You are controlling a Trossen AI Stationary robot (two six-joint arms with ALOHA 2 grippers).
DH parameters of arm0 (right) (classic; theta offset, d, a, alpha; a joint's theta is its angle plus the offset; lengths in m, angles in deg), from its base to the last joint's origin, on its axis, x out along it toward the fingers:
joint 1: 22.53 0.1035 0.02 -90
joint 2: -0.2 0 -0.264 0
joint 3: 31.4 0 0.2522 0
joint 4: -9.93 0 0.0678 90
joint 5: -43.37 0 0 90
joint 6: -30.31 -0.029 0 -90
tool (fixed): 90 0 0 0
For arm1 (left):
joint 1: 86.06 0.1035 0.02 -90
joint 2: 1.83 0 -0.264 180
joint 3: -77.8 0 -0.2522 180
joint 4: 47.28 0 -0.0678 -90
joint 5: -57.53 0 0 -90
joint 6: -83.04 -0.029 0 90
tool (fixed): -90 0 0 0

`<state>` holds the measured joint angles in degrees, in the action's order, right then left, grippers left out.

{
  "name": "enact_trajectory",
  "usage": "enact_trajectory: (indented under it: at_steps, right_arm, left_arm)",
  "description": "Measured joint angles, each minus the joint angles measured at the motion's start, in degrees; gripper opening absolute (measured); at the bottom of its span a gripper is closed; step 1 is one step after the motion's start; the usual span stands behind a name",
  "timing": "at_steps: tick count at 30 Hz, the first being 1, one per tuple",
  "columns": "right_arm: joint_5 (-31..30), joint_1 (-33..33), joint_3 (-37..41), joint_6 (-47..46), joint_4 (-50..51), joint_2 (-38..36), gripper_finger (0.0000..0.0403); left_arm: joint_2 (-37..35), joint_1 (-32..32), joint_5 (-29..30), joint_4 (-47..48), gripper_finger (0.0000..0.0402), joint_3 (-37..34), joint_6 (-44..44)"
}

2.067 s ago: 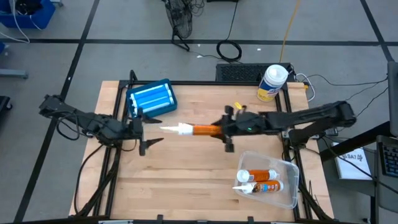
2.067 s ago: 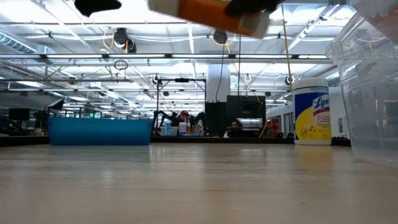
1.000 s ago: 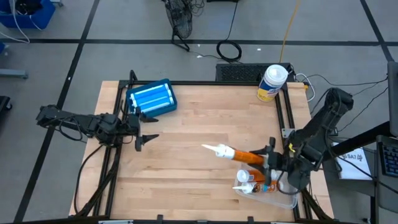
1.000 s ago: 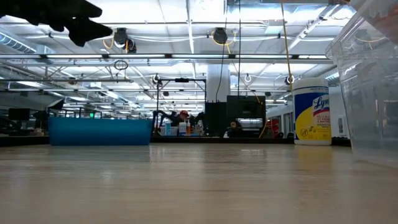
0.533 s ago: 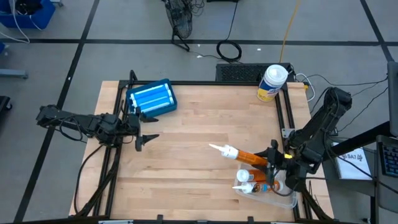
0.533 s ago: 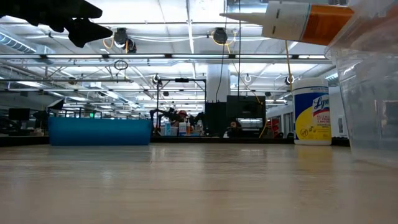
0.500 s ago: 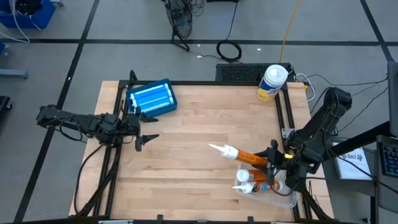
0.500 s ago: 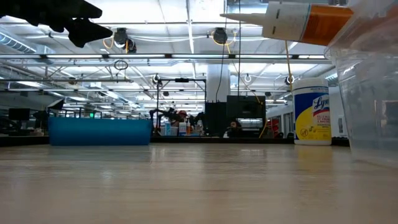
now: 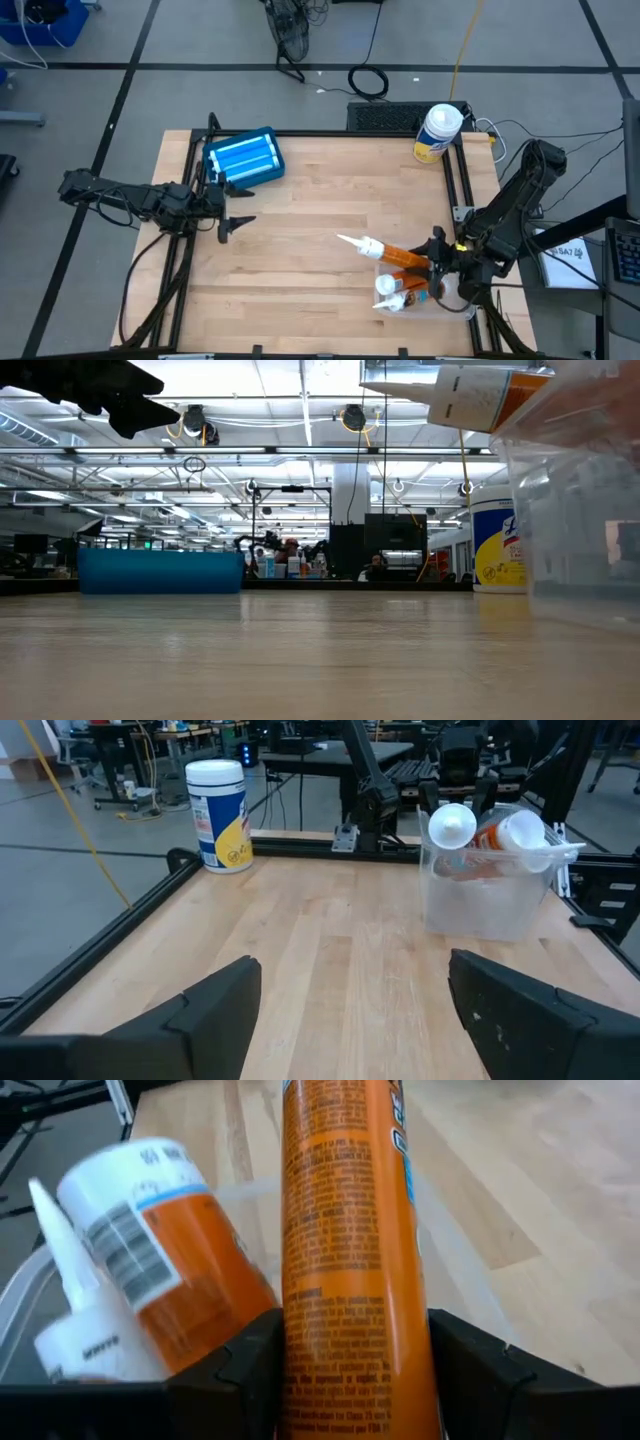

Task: Pick & place silicon tubes, Sealant and Lysol wipes
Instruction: Put the orange sealant into the transparent bin

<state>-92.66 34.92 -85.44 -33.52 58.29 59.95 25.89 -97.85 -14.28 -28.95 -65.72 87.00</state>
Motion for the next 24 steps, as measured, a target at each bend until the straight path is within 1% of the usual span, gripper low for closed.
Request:
enact_trajectory:
  at_steps: [1,2,3,7,9,11,13,17,20,24]
  right_arm:
    - [0.5,0.0,0.0,0.0,0.0,0.0,0.0191]
    - [0.8,0.0,0.0,0.0,0.0,0.0,0.0199]
    - [1.1,0.0,0.0,0.0,0.0,0.0,0.022]
    - [1.7,0.1,0.0,0.2,-0.3,0.1,0.0322]
    - [1.9,0.1,0.0,0.3,-0.2,0.0,0.0359]
    - [1.8,0.1,0.0,0.5,-0.2,0.1,0.0383]
    - [1.7,0.1,0.0,1.2,-0.4,0.1,0.0393]
    - [1.7,0.0,0.2,6.8,-3.9,0.0,0.039]
    - [4.7,-0.1,0.4,13.3,-8.5,-1.3,0.0392]
    - [9.0,0.0,0.4,21.1,-14.6,-5.7,0.0392]
  left_arm:
    - [0.0,0.0,0.0,0.0,0.0321,0.0,0.0]
    - [0.0,0.0,0.0,0.0,0.0322,0.0,0.0]
    - [0.0,0.0,0.0,0.0,0.0323,0.0,0.0]
    - [0.0,0.0,0.0,0.1,0.0321,0.0,0.0]
    - [0.0,0.0,0.0,0.3,0.0318,0.0,0.0]
    - [0.0,0.0,0.0,0.4,0.0315,0.0,0.0]
    - [0.0,0.0,0.0,0.4,0.0312,0.0,-0.1]
    - [0.0,0.0,0.0,0.4,0.031,0.0,-0.1]
    - [0.0,0.0,0.0,0.4,0.031,0.0,-0.2]
    - [0.0,0.0,0.0,0.4,0.031,0.0,-0.2]
